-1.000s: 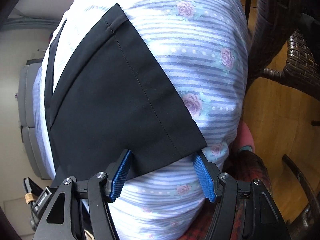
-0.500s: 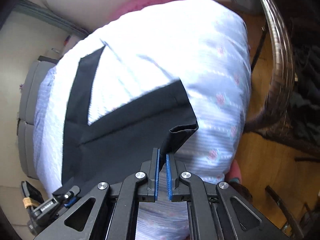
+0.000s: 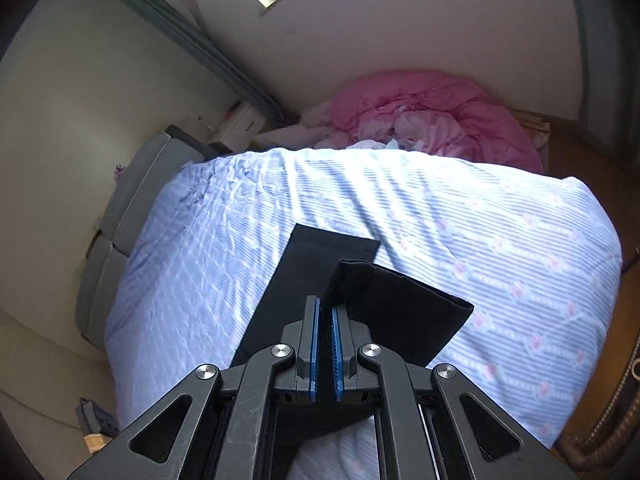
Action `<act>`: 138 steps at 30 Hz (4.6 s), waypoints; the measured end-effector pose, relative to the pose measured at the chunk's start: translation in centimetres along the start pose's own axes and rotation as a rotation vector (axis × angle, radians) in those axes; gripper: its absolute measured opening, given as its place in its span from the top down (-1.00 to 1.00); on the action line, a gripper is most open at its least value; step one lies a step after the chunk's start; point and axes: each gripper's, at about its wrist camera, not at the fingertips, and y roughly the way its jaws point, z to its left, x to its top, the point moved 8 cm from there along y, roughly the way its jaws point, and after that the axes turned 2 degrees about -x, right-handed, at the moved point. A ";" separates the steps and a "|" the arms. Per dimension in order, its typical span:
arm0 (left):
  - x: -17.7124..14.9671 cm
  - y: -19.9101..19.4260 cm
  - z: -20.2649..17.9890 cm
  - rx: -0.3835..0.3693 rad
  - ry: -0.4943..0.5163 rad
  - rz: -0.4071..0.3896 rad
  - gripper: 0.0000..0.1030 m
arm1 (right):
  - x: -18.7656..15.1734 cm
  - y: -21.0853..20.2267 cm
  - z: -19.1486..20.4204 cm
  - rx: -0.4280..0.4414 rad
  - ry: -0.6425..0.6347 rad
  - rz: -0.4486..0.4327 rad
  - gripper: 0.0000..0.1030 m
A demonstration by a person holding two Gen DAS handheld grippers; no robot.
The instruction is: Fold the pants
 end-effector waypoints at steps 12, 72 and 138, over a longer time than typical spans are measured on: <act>8.0 8.7 4.6 0.181 -0.129 0.032 0.72 | 6.9 19.9 3.6 0.033 -0.110 0.211 0.89; -32.1 -27.5 30.1 0.403 -0.303 -0.178 -0.27 | -46.2 -4.3 21.1 0.291 -1.059 0.572 -0.16; -22.9 -34.3 45.8 0.317 -0.273 -0.314 -0.36 | -53.0 1.0 31.4 0.245 -1.138 0.601 -0.06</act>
